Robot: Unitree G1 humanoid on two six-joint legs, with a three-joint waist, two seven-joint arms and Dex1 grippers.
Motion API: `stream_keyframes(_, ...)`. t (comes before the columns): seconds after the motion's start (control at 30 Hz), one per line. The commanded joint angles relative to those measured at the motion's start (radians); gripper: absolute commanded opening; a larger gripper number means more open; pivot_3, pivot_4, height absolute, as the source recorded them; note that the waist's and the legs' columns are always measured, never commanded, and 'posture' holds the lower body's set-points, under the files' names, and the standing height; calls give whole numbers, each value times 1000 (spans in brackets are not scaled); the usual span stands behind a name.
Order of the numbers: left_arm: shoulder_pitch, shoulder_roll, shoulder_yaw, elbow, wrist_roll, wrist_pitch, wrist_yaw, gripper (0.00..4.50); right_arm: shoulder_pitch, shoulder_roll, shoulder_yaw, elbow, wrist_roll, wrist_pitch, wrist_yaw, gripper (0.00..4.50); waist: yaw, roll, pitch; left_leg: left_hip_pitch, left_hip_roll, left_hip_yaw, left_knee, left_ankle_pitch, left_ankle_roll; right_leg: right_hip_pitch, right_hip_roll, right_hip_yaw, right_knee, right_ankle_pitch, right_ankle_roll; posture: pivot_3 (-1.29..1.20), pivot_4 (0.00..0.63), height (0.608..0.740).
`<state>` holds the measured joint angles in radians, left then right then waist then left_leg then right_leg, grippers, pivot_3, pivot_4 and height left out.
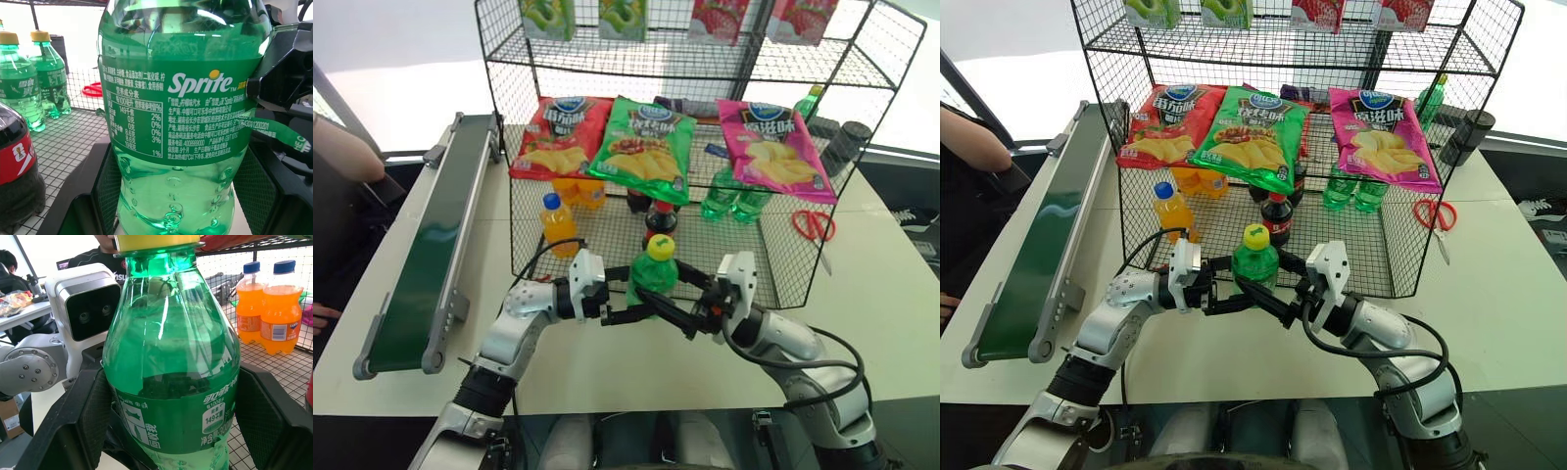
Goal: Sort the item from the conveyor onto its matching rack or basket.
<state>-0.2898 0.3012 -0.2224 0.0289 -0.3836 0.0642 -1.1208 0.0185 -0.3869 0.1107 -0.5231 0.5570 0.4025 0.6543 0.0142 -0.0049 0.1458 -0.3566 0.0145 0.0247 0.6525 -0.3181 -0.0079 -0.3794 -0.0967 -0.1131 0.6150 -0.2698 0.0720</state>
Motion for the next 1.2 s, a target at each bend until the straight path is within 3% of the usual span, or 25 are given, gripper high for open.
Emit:
stream_keyframes(0.03, -29, -14, 8, -50, -37, 18, -2, 4072, -8, 16, 15, -14, -4, -25, 6, 3020, 0, 0, 0, 0, 0, 0, 0, 0, 0, 0, 0, 0, 0, 0, 0, 0, 150, 724)
stream_keyframes(0.07, -26, -9, 6, -49, -30, 20, -1, 4462, -10, 20, 12, -11, -10, -32, 0, 3020, 1, 0, 0, 0, 0, 0, 0, 0, 0, 0, 0, 0, 0, 0, 0, 0, 150, 724)
stream_keyframes(0.27, 20, 52, 33, -24, 15, 26, 32, 4462, -11, 35, -75, 13, -74, -117, -67, 3020, -1, 0, 0, 0, 0, 0, 0, 0, 0, 0, 0, 0, 0, 0, 0, 0, 150, 724)
stream_keyframes(0.6, 144, 81, 93, -160, -25, 51, 118, 4462, 35, 71, -228, 161, -236, -271, -249, 3020, 0, 0, 0, 0, 0, 0, 0, 0, 0, 0, -1, 0, 0, 0, 0, 0, 150, 724)
stream_keyframes(0.8, 181, 88, 116, -225, -27, 35, 149, 4462, -40, 151, -284, 350, -275, -372, -349, 3020, -4, 3, 1, 1, 1, 1, -1, 0, 0, 0, -1, 1, 1, 0, 0, 0, 150, 724)
stream_keyframes(1.2, 173, 86, 99, -235, -19, 25, 171, 4462, -189, 183, -310, 645, -326, -513, -409, 3020, -2, 4, 1, 1, 0, 1, -1, 0, 0, 0, 0, 1, 1, 0, 0, 0, 150, 724)
